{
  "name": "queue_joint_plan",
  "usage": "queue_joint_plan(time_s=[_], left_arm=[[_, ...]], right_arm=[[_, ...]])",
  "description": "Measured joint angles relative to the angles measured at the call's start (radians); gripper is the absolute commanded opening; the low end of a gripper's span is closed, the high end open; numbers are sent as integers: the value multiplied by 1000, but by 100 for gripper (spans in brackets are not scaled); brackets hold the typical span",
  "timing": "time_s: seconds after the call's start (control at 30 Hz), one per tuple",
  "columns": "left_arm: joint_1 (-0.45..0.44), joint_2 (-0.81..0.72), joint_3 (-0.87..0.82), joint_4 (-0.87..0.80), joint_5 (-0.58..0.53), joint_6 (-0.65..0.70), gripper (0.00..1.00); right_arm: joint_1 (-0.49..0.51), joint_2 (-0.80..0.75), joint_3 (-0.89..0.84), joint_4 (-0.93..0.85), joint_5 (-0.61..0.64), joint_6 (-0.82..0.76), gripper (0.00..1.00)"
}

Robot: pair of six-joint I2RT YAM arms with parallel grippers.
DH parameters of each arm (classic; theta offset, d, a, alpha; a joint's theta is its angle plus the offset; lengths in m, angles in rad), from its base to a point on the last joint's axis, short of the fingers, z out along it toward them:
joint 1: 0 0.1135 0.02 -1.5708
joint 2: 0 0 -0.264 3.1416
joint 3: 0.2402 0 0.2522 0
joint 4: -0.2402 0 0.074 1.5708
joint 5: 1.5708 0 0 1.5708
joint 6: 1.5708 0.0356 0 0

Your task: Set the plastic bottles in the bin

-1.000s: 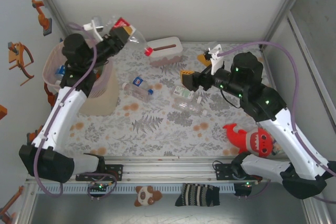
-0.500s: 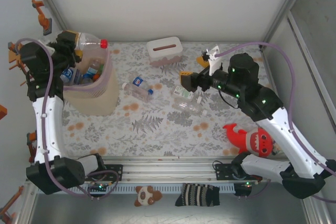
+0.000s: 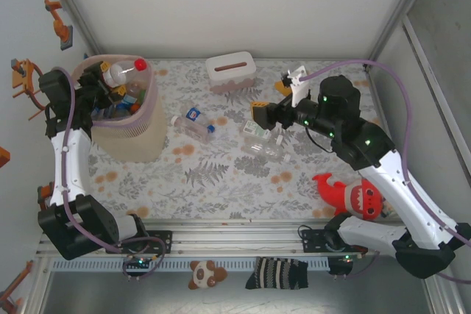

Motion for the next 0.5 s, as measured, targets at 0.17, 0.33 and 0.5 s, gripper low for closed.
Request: queue_joint_plan(time_s=[0.17, 0.33, 0.5], left_arm=[[0, 27, 0, 10, 11, -37, 72], [0, 67, 11, 12, 20, -52, 79], [0, 70, 29, 3, 30, -56, 86]], right_arm=[[0, 8, 0, 0, 2, 0, 92], [0, 11, 0, 0, 12, -1, 92], [0, 11, 0, 0, 23, -1, 92]])
